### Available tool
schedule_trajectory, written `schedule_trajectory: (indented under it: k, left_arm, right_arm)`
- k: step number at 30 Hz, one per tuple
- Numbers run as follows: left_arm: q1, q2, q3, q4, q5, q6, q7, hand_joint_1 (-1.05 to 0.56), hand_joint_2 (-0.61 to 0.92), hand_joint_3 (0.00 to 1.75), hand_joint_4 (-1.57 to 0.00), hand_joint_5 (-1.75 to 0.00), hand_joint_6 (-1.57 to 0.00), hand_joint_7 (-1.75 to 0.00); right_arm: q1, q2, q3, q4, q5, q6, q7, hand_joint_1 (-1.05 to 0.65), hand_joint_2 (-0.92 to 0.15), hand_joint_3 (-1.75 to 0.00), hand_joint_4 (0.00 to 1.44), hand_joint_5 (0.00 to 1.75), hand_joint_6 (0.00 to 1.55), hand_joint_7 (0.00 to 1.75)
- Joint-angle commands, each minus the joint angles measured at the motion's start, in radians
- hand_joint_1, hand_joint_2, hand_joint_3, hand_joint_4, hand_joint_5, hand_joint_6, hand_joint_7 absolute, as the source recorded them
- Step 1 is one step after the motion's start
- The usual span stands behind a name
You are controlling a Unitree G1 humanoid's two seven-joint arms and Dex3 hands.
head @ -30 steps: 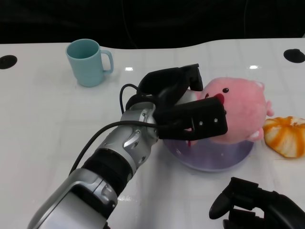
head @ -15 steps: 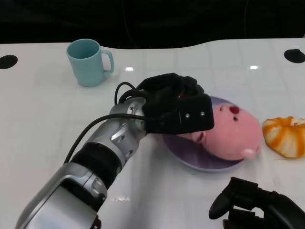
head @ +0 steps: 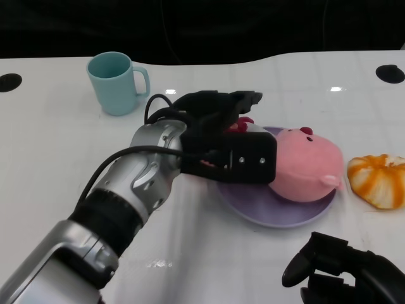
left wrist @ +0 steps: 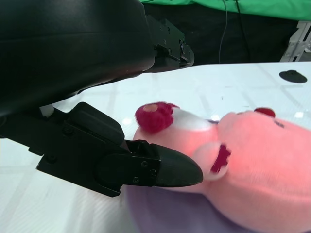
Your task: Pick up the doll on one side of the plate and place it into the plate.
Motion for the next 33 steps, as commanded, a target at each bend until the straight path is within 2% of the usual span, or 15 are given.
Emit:
schedule_trajectory:
  k: [1,8,13,15,18,19,20,24,28,30,33]
  left_arm:
    - [0.065,0.050,0.012,-0.086,-0.006,0.006,-0.025,-0.91,0.92,0.46,-0.01,-0.07,-0.06,-0.01]
    - [0.200,0.115,0.078,-0.283,-0.059,0.006,-0.047,-0.89,0.92,0.44,-0.04,-0.11,-0.07,-0.01]
    - [0.323,0.141,0.142,-0.422,-0.117,-0.031,-0.018,-0.84,0.92,0.38,-0.09,-0.18,-0.09,-0.02]
    - [0.371,0.146,0.169,-0.471,-0.142,-0.046,-0.012,-0.82,0.92,0.36,-0.02,-0.39,-0.11,-0.03]
    - [0.451,0.144,0.214,-0.551,-0.190,-0.064,-0.005,-0.79,0.92,0.32,0.00,-0.54,-0.15,-0.05]
    - [0.481,0.139,0.229,-0.579,-0.209,-0.069,0.002,-0.76,0.92,0.28,-0.03,-0.69,-0.20,-0.07]
    - [0.512,0.131,0.247,-0.604,-0.235,-0.076,0.008,-0.74,0.92,0.26,-0.04,-0.75,-0.23,-0.08]
    - [0.620,0.080,0.307,-0.670,-0.353,-0.122,0.037,-0.59,0.92,0.14,-0.14,-0.88,-0.37,-0.14]
    - [0.722,0.024,0.357,-0.752,-0.489,-0.106,0.036,-0.39,0.92,0.07,-0.32,-1.05,-0.60,-0.27]
    - [0.778,0.003,0.378,-0.806,-0.563,-0.076,0.020,-0.33,0.91,0.10,-0.42,-1.10,-0.66,-0.37]
    - [0.856,-0.024,0.399,-0.883,-0.654,-0.028,0.022,-0.19,0.87,0.24,-0.57,-1.15,-0.67,-0.56]
  right_arm:
    - [0.001,-0.008,-0.008,-0.002,0.006,-0.006,0.003,-0.07,-0.62,-1.13,0.65,1.75,0.50,1.42]
    - [0.001,-0.007,-0.009,0.006,0.003,-0.012,0.005,-0.07,-0.62,-1.13,0.65,1.75,0.51,1.42]
    - [-0.002,-0.010,-0.012,0.019,0.001,-0.025,0.013,-0.08,-0.62,-1.13,0.65,1.75,0.51,1.41]
    - [-0.002,-0.010,-0.015,0.023,0.003,-0.029,0.015,-0.08,-0.62,-1.13,0.65,1.75,0.51,1.41]
    - [-0.001,-0.012,-0.015,0.025,0.002,-0.033,0.017,-0.08,-0.62,-1.12,0.64,1.75,0.51,1.41]
    - [0.000,-0.013,-0.015,0.026,0.000,-0.035,0.019,-0.08,-0.62,-1.12,0.64,1.75,0.51,1.41]
    - [0.000,-0.014,-0.015,0.026,0.000,-0.035,0.019,-0.08,-0.62,-1.12,0.64,1.75,0.51,1.41]
    - [0.000,-0.017,-0.016,0.025,-0.002,-0.034,0.021,-0.08,-0.62,-1.12,0.65,1.75,0.51,1.40]
    - [0.003,-0.021,-0.017,0.024,-0.002,-0.036,0.025,-0.09,-0.62,-1.11,0.65,1.75,0.52,1.40]
    - [0.007,-0.024,-0.018,0.020,-0.003,-0.035,0.026,-0.09,-0.62,-1.11,0.66,1.75,0.52,1.40]
    - [0.015,-0.028,-0.018,0.018,-0.004,-0.047,0.028,-0.08,-0.62,-1.11,0.66,1.75,0.52,1.39]
